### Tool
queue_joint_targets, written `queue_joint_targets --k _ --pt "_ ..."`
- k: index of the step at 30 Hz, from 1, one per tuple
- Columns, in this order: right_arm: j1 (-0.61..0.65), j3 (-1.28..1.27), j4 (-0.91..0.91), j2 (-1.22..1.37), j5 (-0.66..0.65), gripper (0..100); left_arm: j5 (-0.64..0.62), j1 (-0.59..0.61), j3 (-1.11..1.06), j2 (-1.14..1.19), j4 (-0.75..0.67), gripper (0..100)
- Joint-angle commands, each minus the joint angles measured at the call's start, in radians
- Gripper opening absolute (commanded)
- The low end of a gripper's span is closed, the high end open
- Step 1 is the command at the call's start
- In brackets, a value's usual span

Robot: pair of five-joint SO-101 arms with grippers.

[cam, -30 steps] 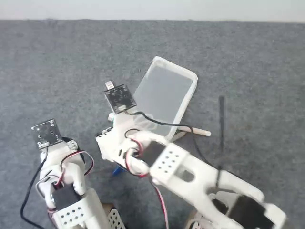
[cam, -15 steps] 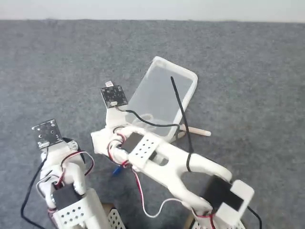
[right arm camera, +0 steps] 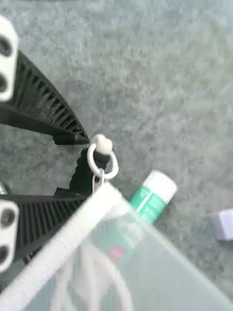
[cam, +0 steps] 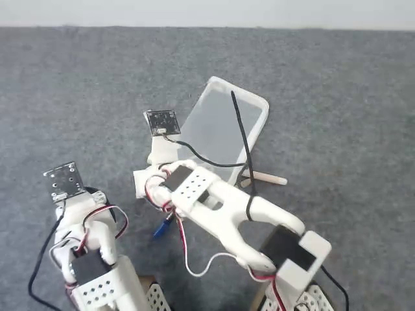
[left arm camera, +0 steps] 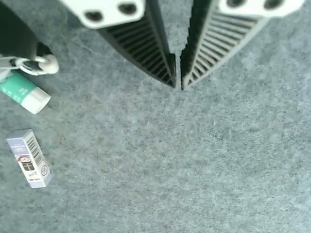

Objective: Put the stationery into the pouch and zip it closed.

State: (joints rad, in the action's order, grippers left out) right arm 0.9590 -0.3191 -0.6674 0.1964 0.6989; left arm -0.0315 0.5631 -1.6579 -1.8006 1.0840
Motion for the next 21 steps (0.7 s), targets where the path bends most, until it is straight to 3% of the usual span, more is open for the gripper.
queue_joint_targets --k 1,14,21 --pt "-0.033 0.084 -0.019 0.030 -0.020 16.2 0.005 0.006 0.010 -0.008 -0.034 1" --pt "-0.031 0.104 -0.018 0.073 -0.325 16.5 0.005 0.008 0.008 -0.008 -0.034 1" --pt "-0.033 0.100 -0.025 0.074 -0.428 27.0 0.005 0.008 0.008 -0.008 -0.034 1"
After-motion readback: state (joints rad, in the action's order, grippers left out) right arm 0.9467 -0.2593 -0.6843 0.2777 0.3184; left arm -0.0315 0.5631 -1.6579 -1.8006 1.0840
